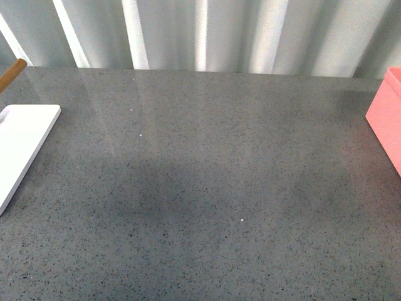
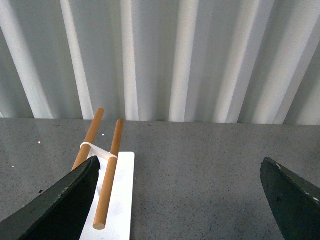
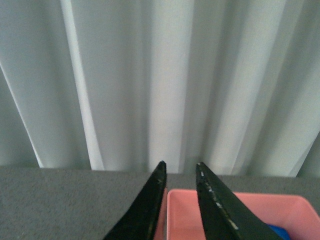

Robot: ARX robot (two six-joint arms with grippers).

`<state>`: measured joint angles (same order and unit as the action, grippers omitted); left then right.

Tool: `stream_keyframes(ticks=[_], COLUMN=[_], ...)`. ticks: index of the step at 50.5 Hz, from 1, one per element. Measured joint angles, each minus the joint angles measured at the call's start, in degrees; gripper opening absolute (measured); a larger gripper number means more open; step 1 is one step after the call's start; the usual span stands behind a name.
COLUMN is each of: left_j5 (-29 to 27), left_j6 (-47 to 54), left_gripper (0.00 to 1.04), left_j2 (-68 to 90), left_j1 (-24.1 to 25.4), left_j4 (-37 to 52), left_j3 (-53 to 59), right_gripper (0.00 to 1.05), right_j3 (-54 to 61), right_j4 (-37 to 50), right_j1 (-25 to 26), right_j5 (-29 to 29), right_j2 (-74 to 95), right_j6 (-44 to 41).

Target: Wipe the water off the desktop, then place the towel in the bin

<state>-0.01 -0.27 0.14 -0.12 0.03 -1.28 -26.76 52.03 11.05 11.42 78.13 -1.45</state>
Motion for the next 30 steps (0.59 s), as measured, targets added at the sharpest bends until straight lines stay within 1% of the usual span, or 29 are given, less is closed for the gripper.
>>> stream_keyframes(ticks=[2, 3, 4, 17, 26, 27, 28, 30], left_j5=[0.00, 0.00, 0.00, 0.00, 0.00, 0.00, 0.00, 0.00], left_j6=[0.00, 0.00, 0.00, 0.02, 0.00, 0.00, 0.00, 0.00], left_gripper=[0.98, 0.98, 0.98, 0.98, 0.98, 0.98, 0.98, 0.98], left_j2=[0.00, 0.00, 0.00, -0.02, -0.02, -0.02, -0.02, -0.02], left_j1=[0.00, 0.00, 0.00, 0.00, 0.00, 0.00, 0.00, 0.00], left_j4=[0.00, 0.00, 0.00, 0.00, 0.00, 0.00, 0.00, 0.00], left_j3=[0.00, 0.00, 0.00, 0.00, 0.00, 0.00, 0.00, 0.00], right_gripper=[0.10, 0.05, 0.03, 0.03, 0.03, 0.03, 0.03, 0.03], right_j3=[2.12, 3.63, 4.57, 13.51, 18.82, 19.19, 19.74, 20.26], right_j4=[0.24, 0.39, 0.46, 0.22, -3.04, -3.48, -4.15, -4.85], right_j1=[-0.52, -0.90, -1.18, -4.52, -6.40, -6.86, -8.17, -9.27], right_j5=[-0.74, -1.33, -1.55, -4.55, -6.78, -7.39, -9.42, -10.54], right_j2=[-1.16, -1.97, -2.56, -12.26, -20.48, -21.27, -22.47, -23.69], right_j6=[0.11, 0.22, 0.15, 0.42, 0.44, 0.44, 0.44, 0.44])
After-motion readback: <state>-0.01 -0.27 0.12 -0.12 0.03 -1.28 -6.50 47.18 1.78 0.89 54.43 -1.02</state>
